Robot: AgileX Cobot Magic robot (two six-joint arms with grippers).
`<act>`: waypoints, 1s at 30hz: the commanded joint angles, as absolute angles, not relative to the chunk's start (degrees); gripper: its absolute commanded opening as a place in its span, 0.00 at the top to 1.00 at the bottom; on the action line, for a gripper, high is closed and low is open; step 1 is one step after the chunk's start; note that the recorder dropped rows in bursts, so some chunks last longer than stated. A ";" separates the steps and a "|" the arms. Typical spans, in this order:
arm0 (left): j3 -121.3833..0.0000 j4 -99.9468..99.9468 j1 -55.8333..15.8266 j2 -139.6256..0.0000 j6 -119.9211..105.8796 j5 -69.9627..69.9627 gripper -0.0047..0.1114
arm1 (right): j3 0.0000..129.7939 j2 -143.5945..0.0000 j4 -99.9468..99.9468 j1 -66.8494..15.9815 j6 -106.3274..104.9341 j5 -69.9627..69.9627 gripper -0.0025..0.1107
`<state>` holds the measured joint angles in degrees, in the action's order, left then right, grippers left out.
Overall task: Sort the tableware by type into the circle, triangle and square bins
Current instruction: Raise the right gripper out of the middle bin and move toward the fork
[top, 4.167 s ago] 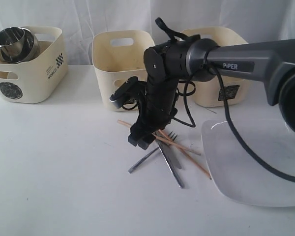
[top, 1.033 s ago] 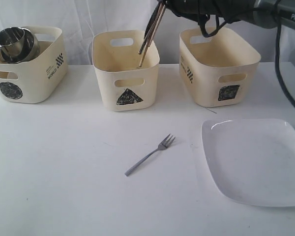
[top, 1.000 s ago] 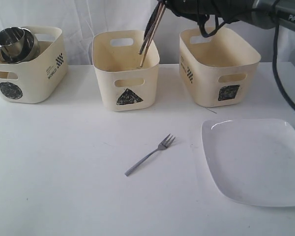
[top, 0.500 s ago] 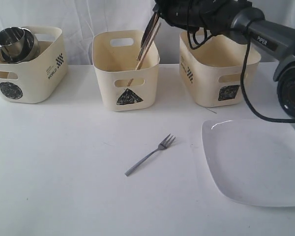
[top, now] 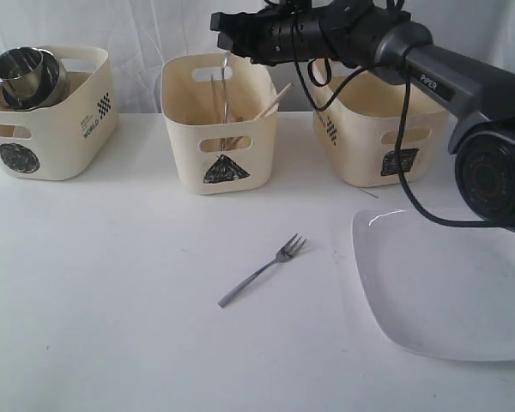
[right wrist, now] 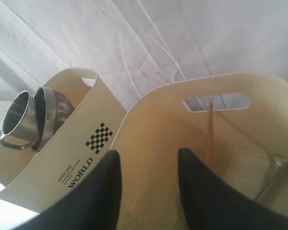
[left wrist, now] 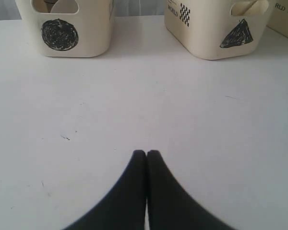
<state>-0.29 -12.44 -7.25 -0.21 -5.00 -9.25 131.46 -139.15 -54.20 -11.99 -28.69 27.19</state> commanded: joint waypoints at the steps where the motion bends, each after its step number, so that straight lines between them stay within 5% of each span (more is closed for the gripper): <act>1: 0.00 -12.74 -7.46 0.00 -4.92 -9.06 0.96 | 132.03 -138.46 -54.06 -12.49 -29.70 28.27 0.64; 9: 0.00 -12.74 -7.46 0.00 -4.92 -9.06 0.96 | 131.93 -134.05 -38.58 -12.49 -23.54 34.35 0.64; 19: 0.00 -12.74 -7.46 0.00 -4.92 -9.06 0.96 | 128.25 -127.75 -22.05 -12.49 -22.43 60.05 0.64; 30: 0.00 -12.74 -7.46 0.00 -4.92 -9.06 0.96 | 106.91 -114.39 -14.46 -16.49 -27.59 69.96 0.64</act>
<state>-0.29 -12.44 -7.25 -0.21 -5.00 -9.25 113.74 -119.13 -17.90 -14.71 -25.12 69.33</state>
